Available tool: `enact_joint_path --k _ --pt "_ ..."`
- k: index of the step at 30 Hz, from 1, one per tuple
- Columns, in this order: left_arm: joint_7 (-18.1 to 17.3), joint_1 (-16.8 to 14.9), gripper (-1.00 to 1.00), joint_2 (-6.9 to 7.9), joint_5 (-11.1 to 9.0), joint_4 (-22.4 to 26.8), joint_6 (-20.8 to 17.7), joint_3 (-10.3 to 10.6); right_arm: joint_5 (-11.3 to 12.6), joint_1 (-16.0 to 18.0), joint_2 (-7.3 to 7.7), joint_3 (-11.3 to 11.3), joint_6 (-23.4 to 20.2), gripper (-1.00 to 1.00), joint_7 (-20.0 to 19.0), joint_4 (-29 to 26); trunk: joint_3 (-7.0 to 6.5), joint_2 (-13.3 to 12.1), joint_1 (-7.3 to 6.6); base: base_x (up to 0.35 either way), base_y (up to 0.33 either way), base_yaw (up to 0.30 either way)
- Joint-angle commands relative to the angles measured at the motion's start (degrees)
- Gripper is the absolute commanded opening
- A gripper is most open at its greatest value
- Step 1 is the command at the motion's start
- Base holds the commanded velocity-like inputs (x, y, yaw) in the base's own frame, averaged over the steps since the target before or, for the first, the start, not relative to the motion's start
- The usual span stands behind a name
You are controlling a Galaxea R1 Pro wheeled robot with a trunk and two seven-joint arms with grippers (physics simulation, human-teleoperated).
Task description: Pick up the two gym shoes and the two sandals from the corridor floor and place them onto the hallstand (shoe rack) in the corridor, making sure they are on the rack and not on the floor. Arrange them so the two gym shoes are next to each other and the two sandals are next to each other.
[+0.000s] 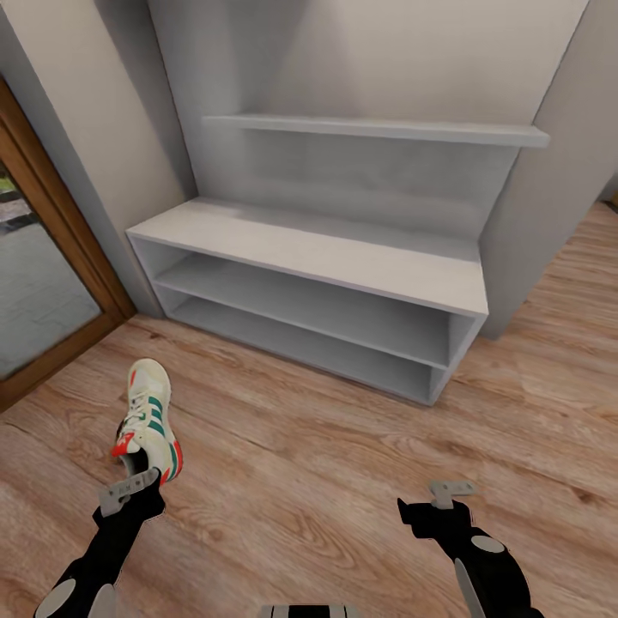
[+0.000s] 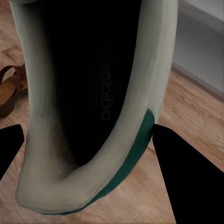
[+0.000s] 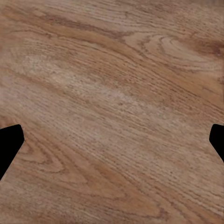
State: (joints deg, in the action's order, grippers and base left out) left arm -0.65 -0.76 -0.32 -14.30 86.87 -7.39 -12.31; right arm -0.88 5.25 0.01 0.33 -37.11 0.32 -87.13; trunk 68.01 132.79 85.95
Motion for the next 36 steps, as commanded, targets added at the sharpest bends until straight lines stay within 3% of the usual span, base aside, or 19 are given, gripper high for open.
enact_joint_path --k 1,17,36 --pt "-0.1 0.0 -1.00 -0.03 -0.6 0.1 -0.4 -0.1 -0.1 0.0 0.00 0.0 -0.3 1.00 0.0 -0.1 0.04 0.0 0.01 0.139 0.264 0.000" --pt "-0.1 0.0 -1.00 -0.06 -0.6 0.1 -0.3 -0.3 0.0 0.0 0.01 0.0 -0.3 1.00 0.0 -0.1 0.04 0.0 0.01 0.023 0.311 0.000" --pt "-0.1 0.0 -1.00 -0.12 -0.6 0.0 -0.4 -0.3 0.0 0.0 0.02 0.0 -0.3 1.00 0.0 -0.1 0.04 0.0 0.01 0.117 0.323 0.000"
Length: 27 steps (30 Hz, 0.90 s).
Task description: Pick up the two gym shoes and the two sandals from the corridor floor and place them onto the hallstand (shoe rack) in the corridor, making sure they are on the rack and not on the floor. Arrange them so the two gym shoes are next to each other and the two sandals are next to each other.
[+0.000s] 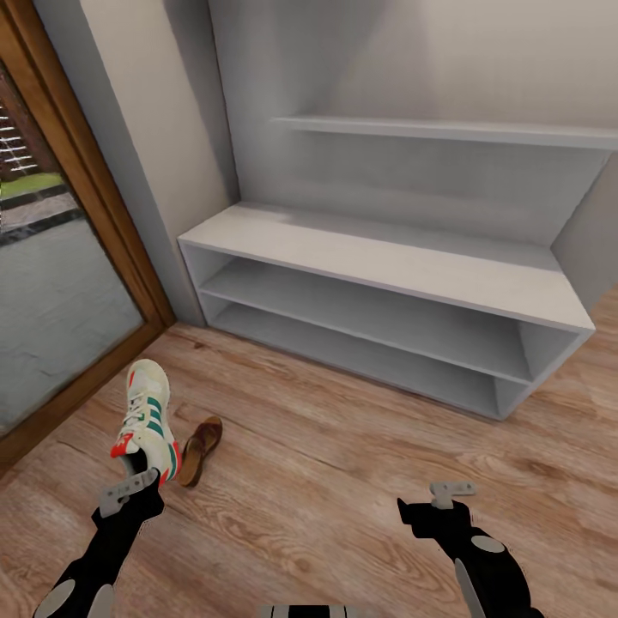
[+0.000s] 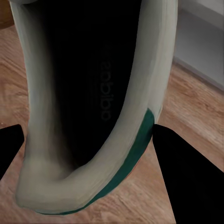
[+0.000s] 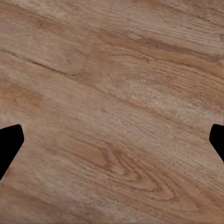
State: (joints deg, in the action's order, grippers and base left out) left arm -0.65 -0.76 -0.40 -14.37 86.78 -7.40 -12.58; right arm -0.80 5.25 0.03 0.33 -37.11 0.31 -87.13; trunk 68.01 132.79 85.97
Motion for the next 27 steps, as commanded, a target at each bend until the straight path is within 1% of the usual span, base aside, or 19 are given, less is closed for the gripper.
enact_joint_path --k 1,7,17,27 --pt "-0.1 0.0 -1.00 -0.04 -0.6 0.1 -0.3 -0.1 -0.1 0.0 -0.01 0.0 -0.3 1.00 0.0 -0.1 0.04 0.0 -0.01 0.006 0.323 0.000" --pt "-0.1 0.0 -1.00 -0.04 -0.5 0.1 -0.3 -0.2 -0.1 0.0 0.00 0.0 -0.3 1.00 0.0 -0.1 0.04 0.0 -0.01 0.045 0.323 0.000" --pt "-0.1 0.0 -1.00 -0.04 -0.5 0.1 -0.3 -0.2 -0.1 0.0 -0.01 0.0 -0.3 1.00 0.0 -0.1 0.04 0.0 -0.01 0.190 0.314 0.000" --pt "-0.1 0.0 -1.00 -0.04 -0.5 0.1 -0.4 -0.2 -0.1 0.0 -0.02 0.0 -0.3 1.00 0.0 -0.1 0.04 0.0 -0.01 0.139 0.319 0.000"
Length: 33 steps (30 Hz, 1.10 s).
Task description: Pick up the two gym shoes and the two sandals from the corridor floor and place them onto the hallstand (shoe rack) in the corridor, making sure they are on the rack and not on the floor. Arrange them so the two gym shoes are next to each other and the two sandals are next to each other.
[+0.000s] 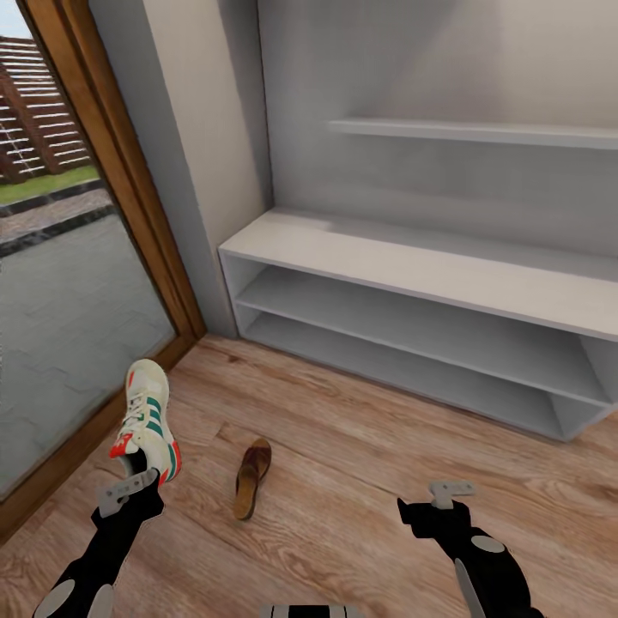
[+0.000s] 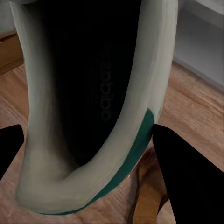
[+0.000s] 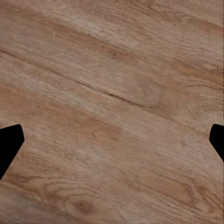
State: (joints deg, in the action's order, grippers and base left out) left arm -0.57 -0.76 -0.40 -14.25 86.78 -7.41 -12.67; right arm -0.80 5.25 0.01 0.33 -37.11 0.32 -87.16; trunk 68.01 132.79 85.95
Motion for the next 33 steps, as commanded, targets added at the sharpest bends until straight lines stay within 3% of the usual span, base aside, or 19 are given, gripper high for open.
enact_joint_path --k 1,19,21,23,24,26,28,33 --pt "-0.1 0.0 -1.00 -0.04 -0.6 0.1 -0.3 -0.1 -0.1 0.0 0.00 0.0 -0.3 1.00 0.0 -0.1 0.04 0.0 0.01 0.201 0.318 0.000" --pt "-0.7 -0.1 -1.00 0.10 -0.8 0.1 -0.3 0.0 -0.1 0.0 0.00 0.0 -0.3 1.00 0.0 -0.1 0.04 0.0 0.01 0.178 0.312 0.000" --pt "-3.1 -0.1 -1.00 0.13 -0.7 0.1 -0.3 0.0 -0.1 0.0 0.00 0.0 -0.3 1.00 0.0 -0.1 0.04 0.0 0.01 0.155 0.312 0.000" --pt "-10.8 0.0 -1.00 0.20 -0.5 0.1 -0.3 0.0 -0.1 0.0 -0.01 0.0 -0.3 1.00 0.0 0.0 0.04 0.0 0.01 0.148 0.313 0.000" --pt "-12.3 0.0 -1.00 0.20 -0.5 0.0 -0.3 -0.1 -0.1 0.0 -0.01 0.0 -0.3 1.00 0.0 0.0 0.04 0.0 0.01 0.138 0.313 0.000" --pt "-18.5 0.0 -1.00 0.46 -0.3 0.0 -0.3 -0.7 -0.1 0.0 -0.01 0.0 -0.3 1.00 0.0 -0.1 0.04 0.0 0.01 0.129 0.314 0.000" --pt "-22.0 0.0 -1.00 1.11 -0.3 0.0 -0.3 -1.6 -0.1 0.0 -0.01 0.0 -0.3 1.00 0.0 -0.1 0.04 0.0 0.01 0.121 0.314 0.000" --pt "-27.3 0.1 -1.00 4.44 -0.4 0.0 -0.3 -2.5 -0.1 0.0 0.00 0.0 -0.3 1.00 0.0 -0.1 0.04 0.0 0.01 0.103 0.284 0.000"
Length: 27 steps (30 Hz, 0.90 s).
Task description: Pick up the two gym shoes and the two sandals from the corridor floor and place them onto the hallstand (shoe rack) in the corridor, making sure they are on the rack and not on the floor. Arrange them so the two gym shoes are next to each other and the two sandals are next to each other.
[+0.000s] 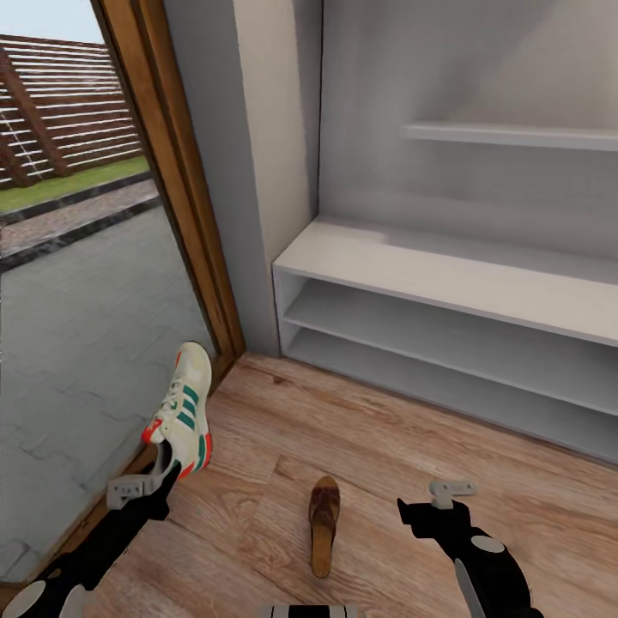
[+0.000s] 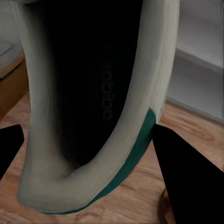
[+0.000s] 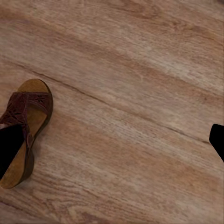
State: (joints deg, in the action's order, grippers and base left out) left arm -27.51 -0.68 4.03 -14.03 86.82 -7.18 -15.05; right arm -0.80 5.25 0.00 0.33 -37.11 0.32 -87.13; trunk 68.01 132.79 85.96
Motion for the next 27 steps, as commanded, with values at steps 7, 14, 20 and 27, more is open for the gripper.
enact_joint_path --k 7,14,20,27 --pt "-4.7 0.0 -1.00 1.52 -0.6 -0.1 -0.6 -0.3 -0.1 0.0 0.00 0.0 -0.3 1.00 0.0 -0.1 0.04 0.0 0.00 0.025 0.078 0.000" --pt "-6.3 0.0 -1.00 3.17 -0.6 -0.1 -0.6 -0.2 -0.1 0.0 0.00 0.0 -0.3 1.00 0.0 -0.1 0.04 0.0 0.00 0.001 0.004 -0.072" --pt "-6.3 0.0 -1.00 3.26 -0.7 -0.1 -0.6 -0.2 -0.2 0.0 0.00 0.0 -0.3 1.00 0.1 -0.1 0.04 0.0 0.00 0.065 0.075 -0.200" --pt "-6.3 0.0 -1.00 3.23 -0.6 -0.1 -0.6 -0.2 -0.2 0.0 0.00 0.0 -0.3 1.00 0.0 -0.1 0.04 0.0 0.00 0.192 0.242 -0.028"
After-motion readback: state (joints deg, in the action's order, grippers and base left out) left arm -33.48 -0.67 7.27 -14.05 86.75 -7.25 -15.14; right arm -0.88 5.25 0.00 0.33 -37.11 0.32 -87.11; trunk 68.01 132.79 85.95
